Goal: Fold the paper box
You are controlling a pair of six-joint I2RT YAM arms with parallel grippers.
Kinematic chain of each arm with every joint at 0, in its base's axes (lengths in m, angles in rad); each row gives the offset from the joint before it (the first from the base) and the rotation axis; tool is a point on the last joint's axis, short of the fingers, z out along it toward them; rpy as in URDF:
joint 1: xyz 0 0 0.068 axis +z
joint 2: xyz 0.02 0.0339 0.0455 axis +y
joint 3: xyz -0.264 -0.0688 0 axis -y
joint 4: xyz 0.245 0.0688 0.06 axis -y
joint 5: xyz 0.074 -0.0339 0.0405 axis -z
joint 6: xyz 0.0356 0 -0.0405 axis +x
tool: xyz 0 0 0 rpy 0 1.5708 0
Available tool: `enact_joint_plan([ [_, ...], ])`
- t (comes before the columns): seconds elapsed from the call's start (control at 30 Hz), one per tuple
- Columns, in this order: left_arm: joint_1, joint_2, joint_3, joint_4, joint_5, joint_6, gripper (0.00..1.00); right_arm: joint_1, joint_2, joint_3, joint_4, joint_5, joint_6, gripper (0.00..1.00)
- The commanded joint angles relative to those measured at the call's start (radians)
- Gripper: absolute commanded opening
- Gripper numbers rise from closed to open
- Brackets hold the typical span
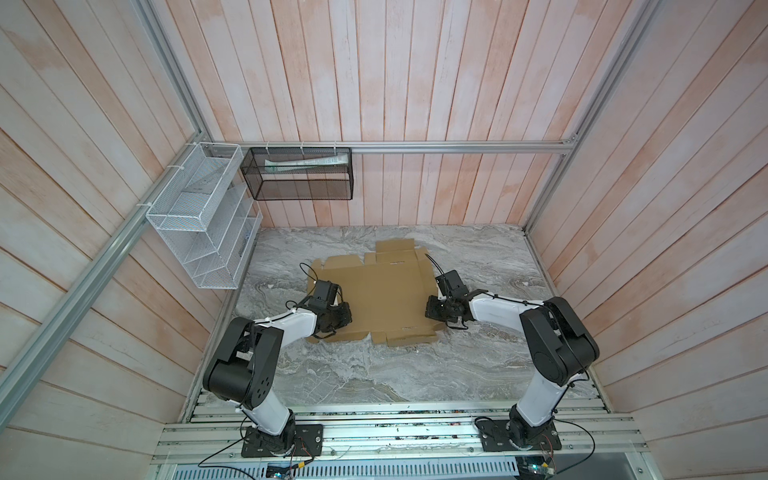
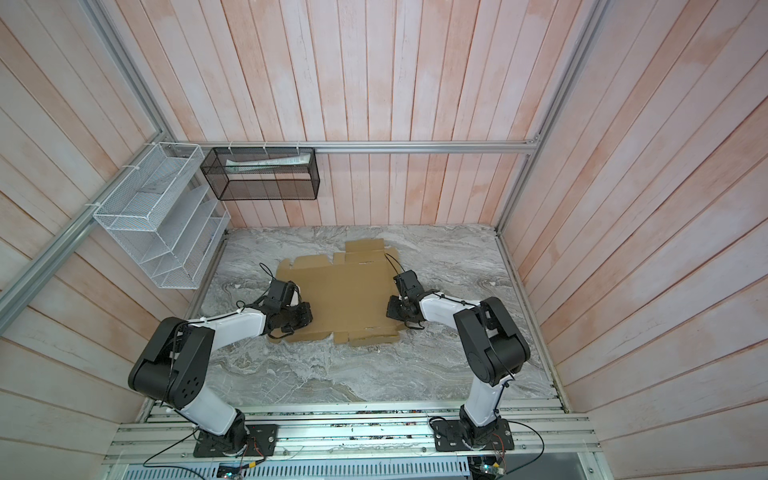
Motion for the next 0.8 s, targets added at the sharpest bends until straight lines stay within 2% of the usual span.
enact_joint_plan([
  [0.0, -0.040, -0.036, -0.030, -0.063, 0.022, -0.030, 0.00, -0.027, 0.069, 0.035, -0.060, 0.017, -0.075, 0.00],
  [0.2, -0.109, -0.082, -0.062, -0.060, -0.004, -0.081, 0.00, -0.066, 0.139, 0.135, -0.073, 0.005, -0.129, 0.00],
  [0.4, -0.113, -0.155, -0.048, -0.118, -0.064, -0.066, 0.00, -0.069, 0.128, 0.186, -0.110, 0.009, -0.172, 0.00],
  [0.6, -0.055, -0.165, 0.052, -0.187, -0.100, 0.017, 0.00, -0.052, 0.035, 0.159, -0.134, 0.014, -0.157, 0.00],
  [0.77, 0.023, -0.143, 0.130, -0.202, -0.103, 0.075, 0.00, 0.004, -0.064, 0.125, -0.178, 0.071, -0.117, 0.00],
])
